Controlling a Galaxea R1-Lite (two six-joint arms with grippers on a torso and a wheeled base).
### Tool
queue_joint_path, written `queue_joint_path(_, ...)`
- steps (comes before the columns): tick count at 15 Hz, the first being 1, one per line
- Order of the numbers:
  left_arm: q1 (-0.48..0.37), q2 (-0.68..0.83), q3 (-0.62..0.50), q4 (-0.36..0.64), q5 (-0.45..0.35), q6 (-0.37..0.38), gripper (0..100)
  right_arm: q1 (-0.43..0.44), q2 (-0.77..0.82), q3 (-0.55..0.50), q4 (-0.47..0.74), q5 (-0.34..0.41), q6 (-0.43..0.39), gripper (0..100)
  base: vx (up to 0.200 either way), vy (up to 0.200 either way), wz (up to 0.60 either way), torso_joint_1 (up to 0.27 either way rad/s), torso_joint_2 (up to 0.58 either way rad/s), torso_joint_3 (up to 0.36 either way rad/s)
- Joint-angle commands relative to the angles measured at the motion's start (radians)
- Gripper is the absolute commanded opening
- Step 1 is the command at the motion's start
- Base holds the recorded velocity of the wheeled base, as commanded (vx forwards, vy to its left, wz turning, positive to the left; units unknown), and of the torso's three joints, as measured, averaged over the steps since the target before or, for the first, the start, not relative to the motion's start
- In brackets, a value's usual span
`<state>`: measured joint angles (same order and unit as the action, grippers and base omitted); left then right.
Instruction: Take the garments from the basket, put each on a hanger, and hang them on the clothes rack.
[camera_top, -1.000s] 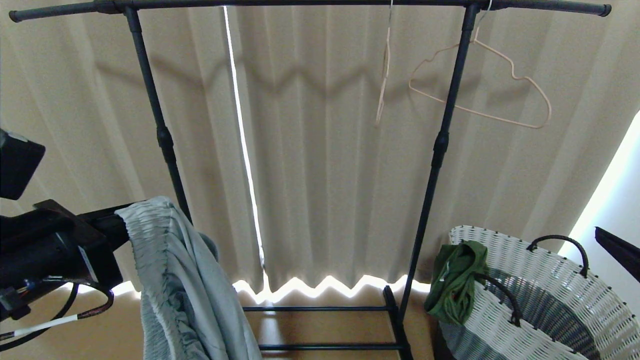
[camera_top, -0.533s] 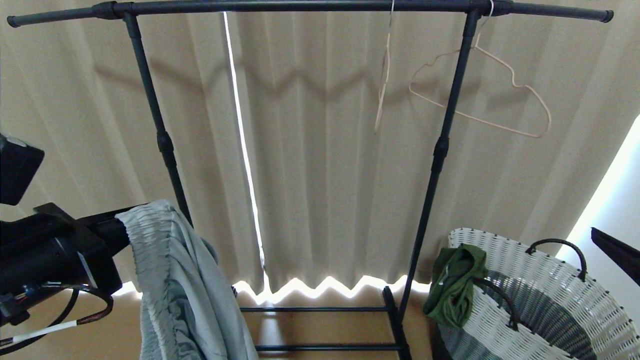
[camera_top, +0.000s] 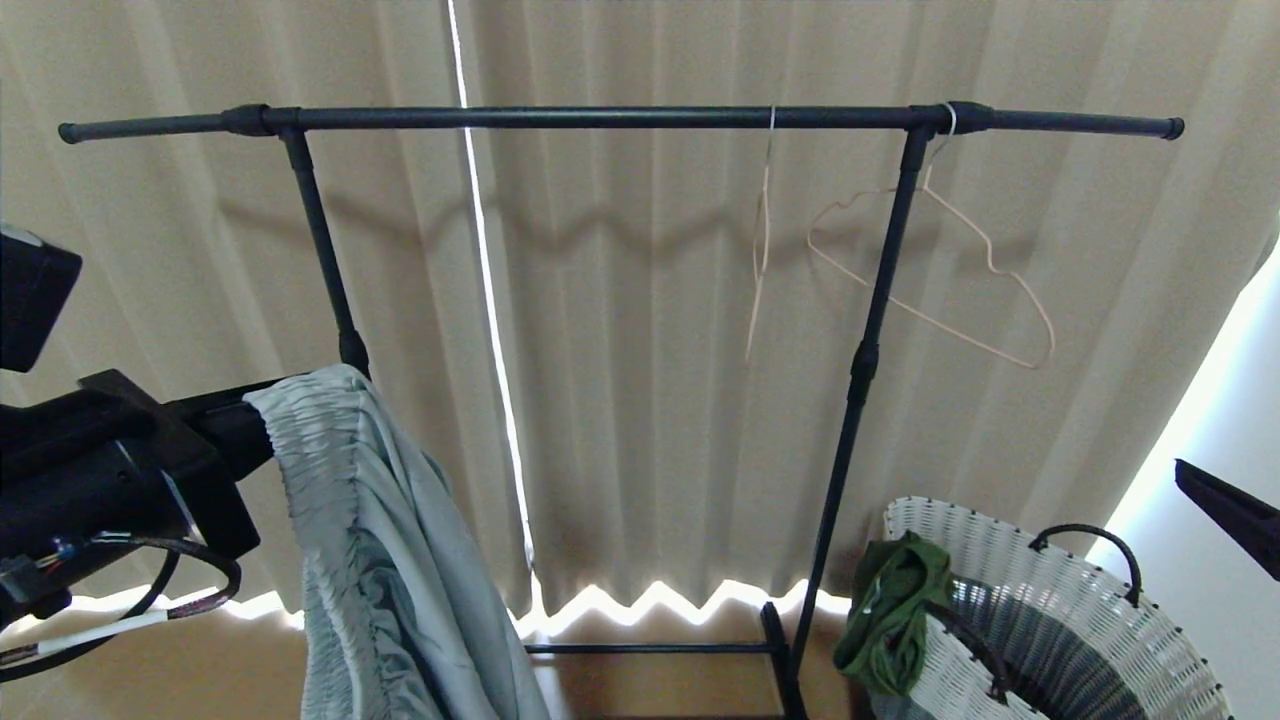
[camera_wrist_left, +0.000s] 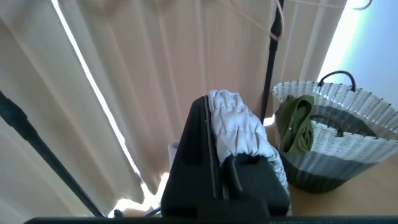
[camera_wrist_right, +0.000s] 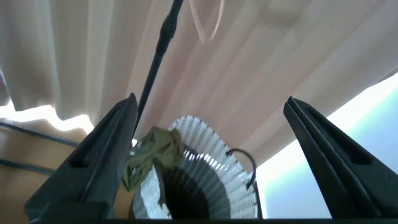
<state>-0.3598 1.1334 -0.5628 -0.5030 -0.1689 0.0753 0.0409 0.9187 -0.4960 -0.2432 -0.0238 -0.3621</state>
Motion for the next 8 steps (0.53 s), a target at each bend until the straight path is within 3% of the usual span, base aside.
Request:
queue_joint_path(1, -0.001, 0.009, 0.004, 0.000, 0.000, 0.000, 0, 0.001, -0.003, -0.001, -0.001, 0.001, 0.000, 100, 0.000, 0.000, 0.00, 0.188, -0.48, -0.286)
queue_joint_path(5, 0.004, 0.009, 0.012, -0.008, 0.000, 0.006, 0, 0.002, -0.004, 0.039, -0.002, 0.012, 0.000, 100, 0.000, 0.000, 0.00, 0.199, -0.47, -0.274)
queue_joint_path(8, 0.007, 0.006, 0.049, -0.071, 0.002, 0.008, 0, 0.004, -0.003, 0.076, -0.002, 0.047, -0.001, 100, 0.000, 0.000, 0.00, 0.066, -0.16, -0.084)
